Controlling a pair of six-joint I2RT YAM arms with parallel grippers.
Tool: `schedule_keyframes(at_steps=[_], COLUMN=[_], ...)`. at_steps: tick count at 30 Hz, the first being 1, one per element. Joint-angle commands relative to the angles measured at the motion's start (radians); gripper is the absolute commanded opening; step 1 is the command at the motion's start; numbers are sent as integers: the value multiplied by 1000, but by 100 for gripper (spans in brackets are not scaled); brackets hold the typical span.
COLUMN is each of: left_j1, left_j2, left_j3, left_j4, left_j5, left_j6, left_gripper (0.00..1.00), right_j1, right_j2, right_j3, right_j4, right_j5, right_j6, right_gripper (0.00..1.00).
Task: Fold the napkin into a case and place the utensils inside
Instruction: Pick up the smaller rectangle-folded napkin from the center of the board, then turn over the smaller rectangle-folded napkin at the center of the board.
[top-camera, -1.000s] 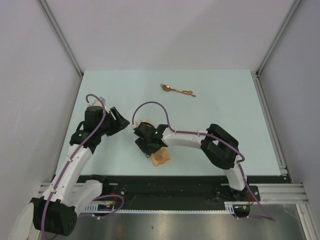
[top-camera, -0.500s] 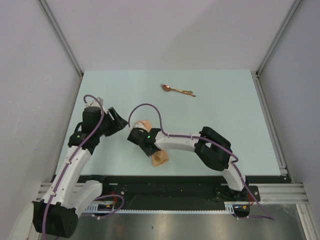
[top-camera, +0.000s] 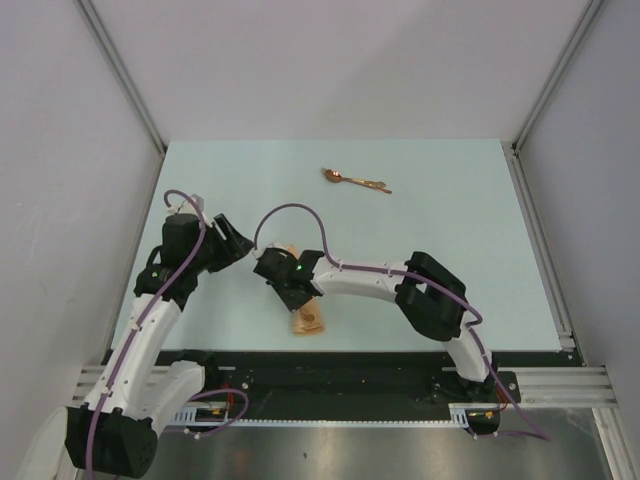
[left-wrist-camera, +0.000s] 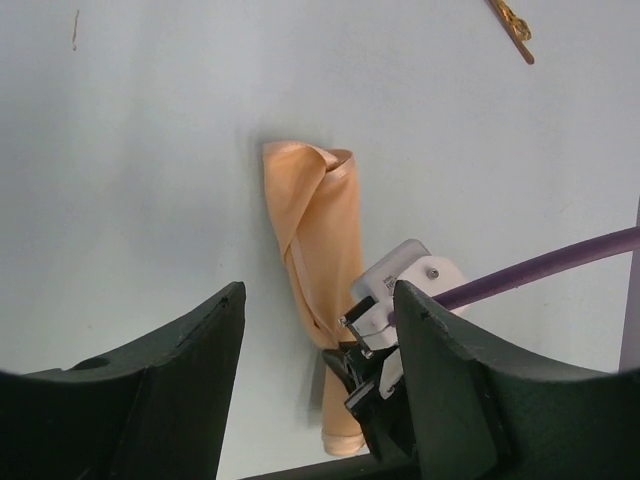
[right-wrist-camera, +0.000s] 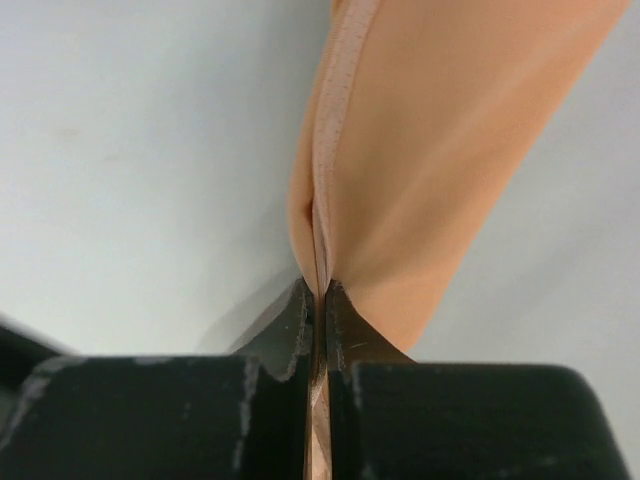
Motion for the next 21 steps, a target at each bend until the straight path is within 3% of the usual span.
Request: schedule_keyframes(at_steps=[1,8,12,17,21], left_j1=[1,3,3,3,3], left_j2=[-22,-22,-11,10,30], left_j3=[13,18,22,16,12], left_j4=[0,-3,5,29,44], left_j5=[34,38,43,61,78], left_j6=[16,15,13,1,-5], left_gripper=[66,66,66,66,66], right_j1=[-48,-159,-229,-335,-380], right_j2=[-174,-307,-350,-313,-257], right_j3=[-26,-299,-553,-762,-871], right_j4=[206,593,993,1430,1663], right_j5=[-281,-609,-753,-893,-939], right_j6=[61,264,467,667,776], right_gripper=[0,0,0,0,0])
